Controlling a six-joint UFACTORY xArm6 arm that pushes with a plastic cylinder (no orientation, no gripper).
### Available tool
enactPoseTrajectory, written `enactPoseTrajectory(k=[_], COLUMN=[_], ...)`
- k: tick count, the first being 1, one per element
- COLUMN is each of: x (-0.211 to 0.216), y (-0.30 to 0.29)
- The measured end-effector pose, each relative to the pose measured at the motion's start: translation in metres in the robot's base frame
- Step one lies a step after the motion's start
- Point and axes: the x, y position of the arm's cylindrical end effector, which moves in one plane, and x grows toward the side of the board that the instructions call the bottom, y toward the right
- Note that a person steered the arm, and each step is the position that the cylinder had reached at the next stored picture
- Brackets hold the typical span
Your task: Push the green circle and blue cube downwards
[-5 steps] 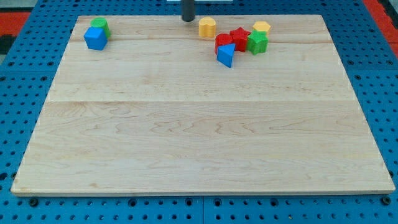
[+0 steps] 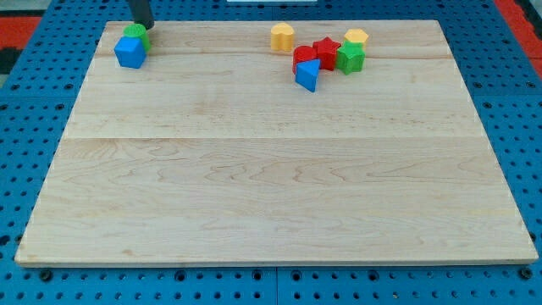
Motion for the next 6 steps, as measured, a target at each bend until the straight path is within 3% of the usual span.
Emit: enactPoseTrajectory(k=[6], x=[0.12], y=[-0.011])
